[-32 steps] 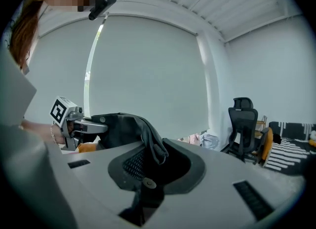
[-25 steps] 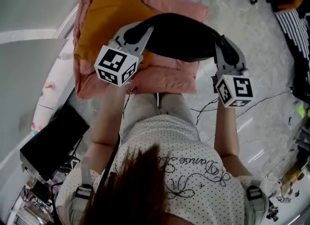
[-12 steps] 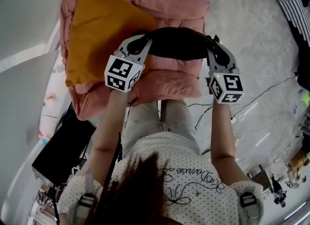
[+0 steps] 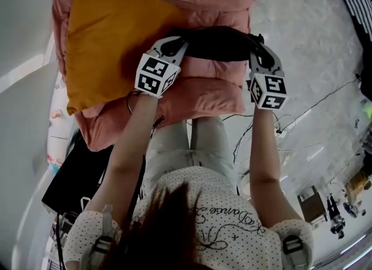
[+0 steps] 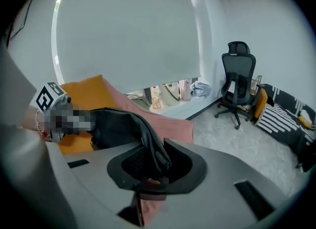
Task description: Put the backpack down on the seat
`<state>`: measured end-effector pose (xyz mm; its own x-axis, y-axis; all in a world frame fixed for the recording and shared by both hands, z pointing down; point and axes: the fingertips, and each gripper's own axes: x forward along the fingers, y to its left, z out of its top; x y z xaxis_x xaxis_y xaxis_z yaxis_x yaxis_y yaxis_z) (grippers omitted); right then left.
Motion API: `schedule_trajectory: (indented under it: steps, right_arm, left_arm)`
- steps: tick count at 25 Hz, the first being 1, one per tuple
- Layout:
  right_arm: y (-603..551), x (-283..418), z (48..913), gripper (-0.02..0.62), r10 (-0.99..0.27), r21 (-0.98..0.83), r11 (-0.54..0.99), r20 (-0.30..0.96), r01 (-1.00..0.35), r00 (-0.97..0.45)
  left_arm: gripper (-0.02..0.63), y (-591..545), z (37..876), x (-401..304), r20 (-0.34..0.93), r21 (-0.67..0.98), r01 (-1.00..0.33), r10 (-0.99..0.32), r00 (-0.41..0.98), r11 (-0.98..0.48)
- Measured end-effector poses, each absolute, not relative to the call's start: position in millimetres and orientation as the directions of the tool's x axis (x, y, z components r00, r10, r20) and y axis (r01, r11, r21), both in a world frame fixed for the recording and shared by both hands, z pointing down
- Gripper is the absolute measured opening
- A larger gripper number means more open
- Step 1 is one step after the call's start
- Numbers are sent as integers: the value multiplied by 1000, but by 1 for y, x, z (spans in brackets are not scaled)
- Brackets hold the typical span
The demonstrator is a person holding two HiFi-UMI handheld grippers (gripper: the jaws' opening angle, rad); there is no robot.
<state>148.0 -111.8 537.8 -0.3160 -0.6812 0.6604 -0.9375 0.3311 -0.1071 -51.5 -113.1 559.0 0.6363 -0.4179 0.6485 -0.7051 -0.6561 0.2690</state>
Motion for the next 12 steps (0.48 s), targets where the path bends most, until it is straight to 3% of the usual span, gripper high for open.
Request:
schedule_trajectory:
  steps: [12]
  right_arm:
    - [-76,176,637,81,-599,-116,274,756,-955,-264]
  left_arm:
    - [21,-93,656,-24,715,308,-652,-284,639,-693]
